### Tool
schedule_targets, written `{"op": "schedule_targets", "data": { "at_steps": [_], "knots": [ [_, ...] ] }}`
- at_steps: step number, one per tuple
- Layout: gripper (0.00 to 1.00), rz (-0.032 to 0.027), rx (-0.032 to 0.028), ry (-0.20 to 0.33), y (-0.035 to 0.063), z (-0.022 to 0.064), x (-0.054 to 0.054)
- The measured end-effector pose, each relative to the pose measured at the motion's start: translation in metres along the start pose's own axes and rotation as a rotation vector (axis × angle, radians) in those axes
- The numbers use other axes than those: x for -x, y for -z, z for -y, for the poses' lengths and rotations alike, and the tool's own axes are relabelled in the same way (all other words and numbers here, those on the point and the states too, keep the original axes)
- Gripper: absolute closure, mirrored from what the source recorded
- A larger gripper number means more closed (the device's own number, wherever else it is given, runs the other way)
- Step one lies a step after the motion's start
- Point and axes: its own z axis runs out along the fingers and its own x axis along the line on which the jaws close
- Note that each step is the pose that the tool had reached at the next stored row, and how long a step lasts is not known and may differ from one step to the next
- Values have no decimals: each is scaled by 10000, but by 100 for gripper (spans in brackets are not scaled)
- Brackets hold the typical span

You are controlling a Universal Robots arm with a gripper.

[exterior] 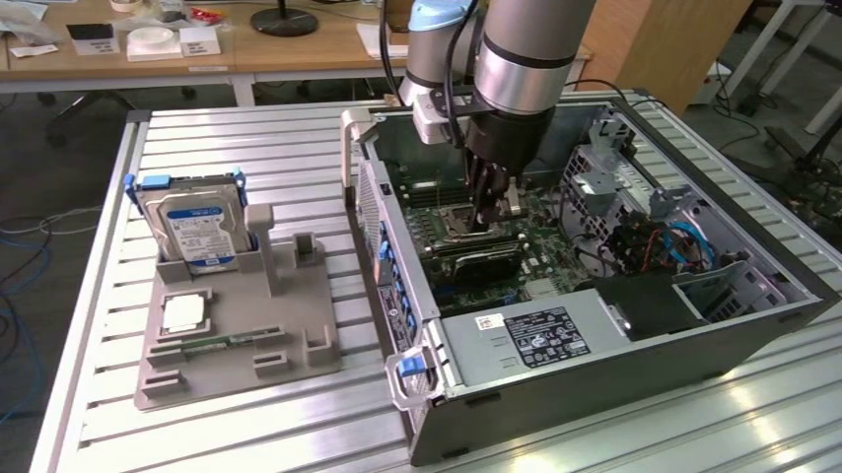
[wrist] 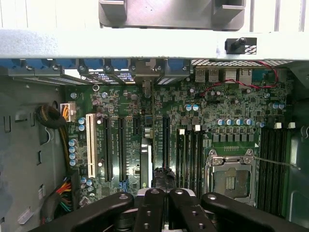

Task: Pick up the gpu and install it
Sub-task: 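Press down on the gpu until it lock into place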

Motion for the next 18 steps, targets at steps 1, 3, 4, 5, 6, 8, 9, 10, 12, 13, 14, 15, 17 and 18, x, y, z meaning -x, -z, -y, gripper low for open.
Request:
{"op": "schedule_targets", "data": {
  "at_steps": [1, 3, 4, 5, 6, 8, 9, 10, 12, 13, 14, 15, 17, 18],
  "knots": [
    [89, 0, 0, 0, 0, 0, 0],
    [89, -1, 0, 0, 0, 0, 0],
    [89, 1, 0, 0, -1, 1, 0],
    [89, 1, 0, 0, -2, 3, 0],
    [89, 2, 0, 0, -3, 5, 0],
    [89, 1, 0, 1, -3, 11, 0],
    [89, 1, 0, 1, -4, 15, 0],
    [89, 1, 0, 0, -5, 20, 0],
    [89, 0, 0, 0, -4, 22, 0],
    [89, 1, 0, -1, -5, 22, 0],
    [89, 0, 0, -1, -4, 22, 0],
    [89, 1, 0, -1, -5, 23, 0],
    [89, 1, -1, 0, -7, 27, 1],
    [89, 1, 0, 0, -8, 29, 1]
  ]
}}
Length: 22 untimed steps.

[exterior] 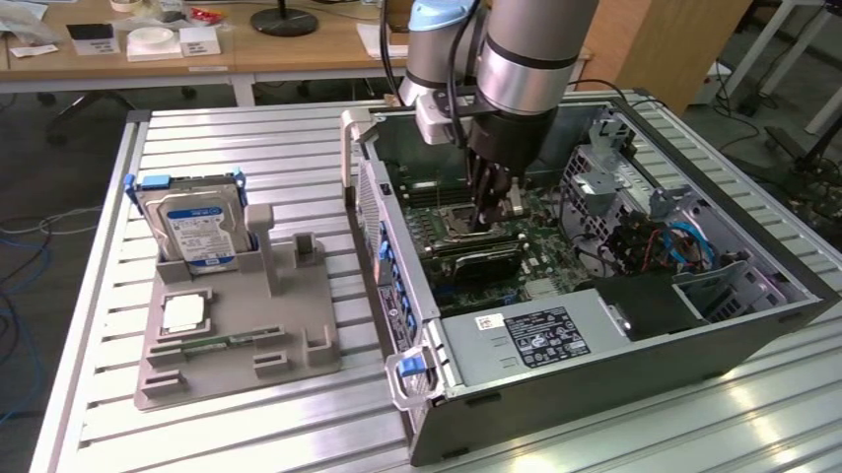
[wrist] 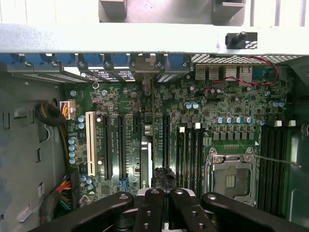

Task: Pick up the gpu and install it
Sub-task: 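Press down on the gpu until it lock into place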

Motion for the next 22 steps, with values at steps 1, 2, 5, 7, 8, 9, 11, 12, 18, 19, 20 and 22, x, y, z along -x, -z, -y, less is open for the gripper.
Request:
{"op": "schedule_targets", "data": {
  "at_steps": [1, 2, 5, 7, 8, 9, 11, 12, 18, 19, 20, 22],
  "knots": [
    [89, -1, 1, -1, 0, 1, 0],
    [89, -1, 0, 1, -2, 5, 0],
    [89, 0, 1, 0, -5, 17, 0],
    [89, -1, 1, -1, -5, 19, -4],
    [89, -1, 0, 0, -5, 20, -11],
    [89, -1, 1, 0, -5, 20, -19],
    [89, -1, 1, 0, -4, 20, -41],
    [89, -1, 0, 0, -6, 20, -45],
    [89, -3, 1, -1, -70, 18, -50],
    [89, -3, 1, -1, -70, 18, -50],
    [89, -3, 1, -1, -70, 18, -50],
    [89, 0, 0, -1, -76, 18, -50]
  ]
}}
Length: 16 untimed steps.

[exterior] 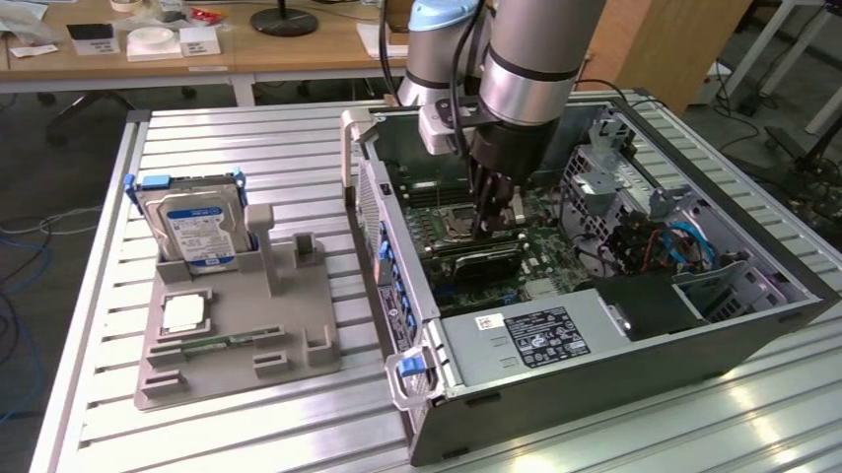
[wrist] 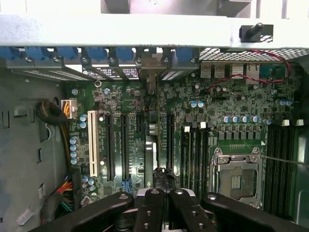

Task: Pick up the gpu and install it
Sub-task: 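Press down on the gpu until it lock into place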

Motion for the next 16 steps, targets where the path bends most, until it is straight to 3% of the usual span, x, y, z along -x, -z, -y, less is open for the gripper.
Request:
{"op": "schedule_targets", "data": {
  "at_steps": [9, 16],
  "knots": [
    [89, 0, 0, 0, -102, -3, -5],
    [89, 1, 0, -1, -118, 2, -5]
  ]
}}
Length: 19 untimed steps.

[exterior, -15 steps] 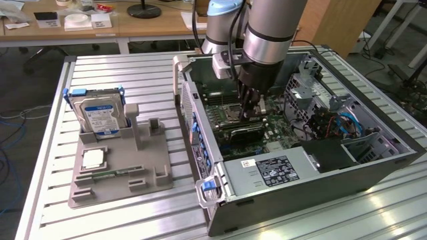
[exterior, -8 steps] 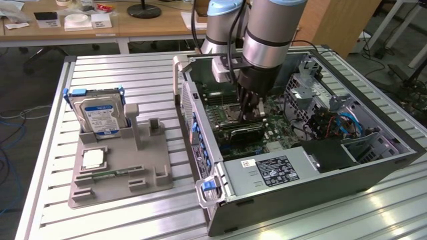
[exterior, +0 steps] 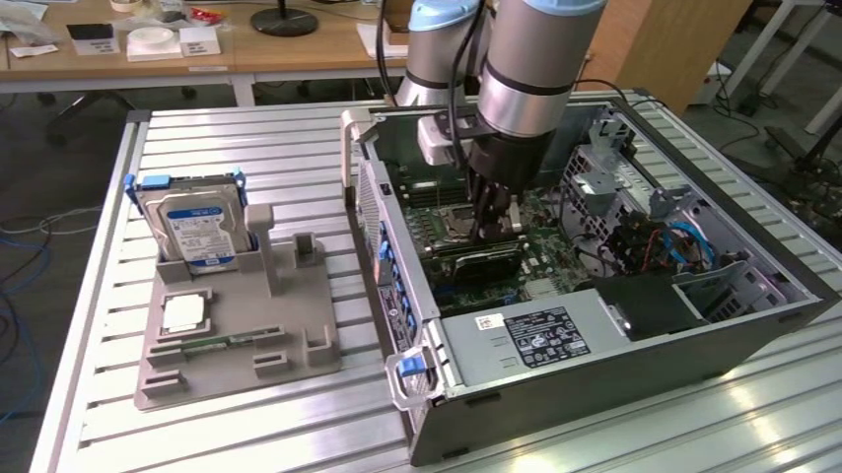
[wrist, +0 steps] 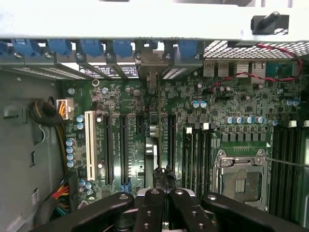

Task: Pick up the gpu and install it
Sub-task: 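Press down on the gpu until it lock into place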

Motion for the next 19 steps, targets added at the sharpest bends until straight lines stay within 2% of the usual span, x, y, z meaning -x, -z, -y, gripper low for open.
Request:
{"op": "schedule_targets", "data": {
  "at_steps": [6, 19],
  "knots": [
    [89, -2, 1, 1, -87, -1, -5],
    [89, -12, 1, 2, -145, 6, -7]
  ]
}}
